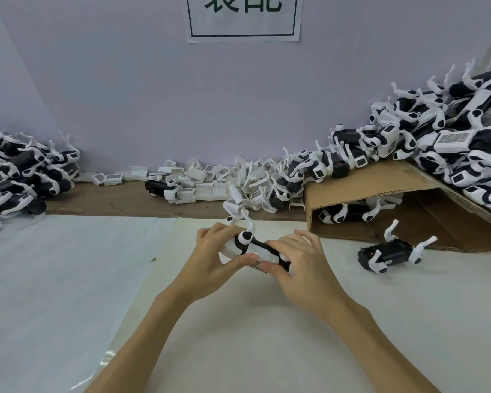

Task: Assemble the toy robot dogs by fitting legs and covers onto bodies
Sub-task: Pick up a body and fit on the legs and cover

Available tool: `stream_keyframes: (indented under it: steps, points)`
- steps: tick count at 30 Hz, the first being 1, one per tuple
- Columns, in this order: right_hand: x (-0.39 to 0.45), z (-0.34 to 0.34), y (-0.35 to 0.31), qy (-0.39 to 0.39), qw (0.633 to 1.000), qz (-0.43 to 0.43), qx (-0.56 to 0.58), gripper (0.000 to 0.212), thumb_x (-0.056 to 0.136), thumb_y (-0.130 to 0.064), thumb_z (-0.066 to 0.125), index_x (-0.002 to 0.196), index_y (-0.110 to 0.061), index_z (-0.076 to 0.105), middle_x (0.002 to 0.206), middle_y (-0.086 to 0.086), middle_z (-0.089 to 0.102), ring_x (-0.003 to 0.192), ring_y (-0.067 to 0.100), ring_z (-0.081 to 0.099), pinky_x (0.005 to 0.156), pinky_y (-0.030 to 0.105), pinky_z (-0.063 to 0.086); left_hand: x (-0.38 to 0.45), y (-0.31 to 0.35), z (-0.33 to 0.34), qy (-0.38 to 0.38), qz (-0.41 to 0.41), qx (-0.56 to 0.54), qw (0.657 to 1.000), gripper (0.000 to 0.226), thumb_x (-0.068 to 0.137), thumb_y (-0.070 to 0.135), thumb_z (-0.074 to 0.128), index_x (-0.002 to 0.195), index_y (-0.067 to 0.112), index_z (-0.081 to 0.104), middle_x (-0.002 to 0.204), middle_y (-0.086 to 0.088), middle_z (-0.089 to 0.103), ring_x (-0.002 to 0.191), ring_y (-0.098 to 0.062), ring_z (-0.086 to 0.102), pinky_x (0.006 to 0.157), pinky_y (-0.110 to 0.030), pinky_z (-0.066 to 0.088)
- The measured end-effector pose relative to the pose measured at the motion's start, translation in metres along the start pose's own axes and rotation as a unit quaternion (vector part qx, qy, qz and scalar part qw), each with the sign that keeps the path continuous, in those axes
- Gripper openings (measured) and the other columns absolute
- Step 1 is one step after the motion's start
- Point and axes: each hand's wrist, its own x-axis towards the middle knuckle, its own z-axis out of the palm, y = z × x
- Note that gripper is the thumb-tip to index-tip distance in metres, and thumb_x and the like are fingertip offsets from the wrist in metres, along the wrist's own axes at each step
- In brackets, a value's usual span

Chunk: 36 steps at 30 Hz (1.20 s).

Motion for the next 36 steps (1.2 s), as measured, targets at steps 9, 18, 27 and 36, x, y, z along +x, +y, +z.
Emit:
stream_keyframes:
  steps: [9, 18, 27, 36]
  points:
    - [-0.004, 0.002, 0.003, -0.031, 0.999, 0.029, 0.004, 0.039, 0.090, -0.057, 0.072, 0.114, -0.027, 0.065, 0.107, -0.020, 0.064, 0.107, 0.003, 0.049, 0.117, 0.029, 0.020, -0.001, 0.001, 0.004, -0.010, -0.025, 0.010, 1.000, 0.040, 0.088, 0.066, 0.069, 0.116, 0.036, 0.069, 0.112, 0.027, 0.056, 0.113, 0.010, 0.040, 0.098, -0.014, 0.030]
    - [-0.002, 0.005, 0.002, -0.039, 0.998, 0.056, -0.010, 0.032, 0.086, -0.050, 0.078, 0.102, -0.028, 0.062, 0.092, -0.023, 0.057, 0.093, 0.003, 0.048, 0.110, 0.023, 0.020, 0.001, 0.001, 0.001, 0.002, 0.011, 0.054, 0.998, 0.045, 0.083, 0.062, 0.080, 0.114, 0.031, 0.072, 0.102, 0.022, 0.060, 0.113, 0.014, 0.041, 0.102, -0.025, 0.029]
    - [-0.003, -0.002, -0.004, -0.009, 1.000, 0.016, 0.016, 0.061, 0.084, -0.036, 0.084, 0.138, -0.027, 0.057, 0.131, -0.011, 0.056, 0.122, 0.012, 0.052, 0.107, 0.032, 0.039, 0.004, 0.000, -0.002, 0.009, -0.188, -0.133, 0.973, 0.045, 0.079, 0.072, 0.074, 0.104, 0.035, 0.077, 0.101, 0.007, 0.080, 0.097, -0.012, 0.075, 0.092, -0.052, 0.061]
    - [-0.009, 0.006, -0.027, -0.006, 0.967, 0.098, 0.237, 0.066, 0.079, -0.064, 0.078, 0.134, -0.032, 0.061, 0.115, -0.017, 0.070, 0.104, 0.002, 0.064, 0.085, 0.011, 0.049, 0.005, 0.014, 0.006, 0.194, -0.164, -0.138, 0.957, 0.066, 0.092, 0.079, 0.045, 0.071, 0.026, 0.077, 0.070, -0.002, 0.074, 0.068, -0.026, 0.067, 0.060, -0.045, 0.045]
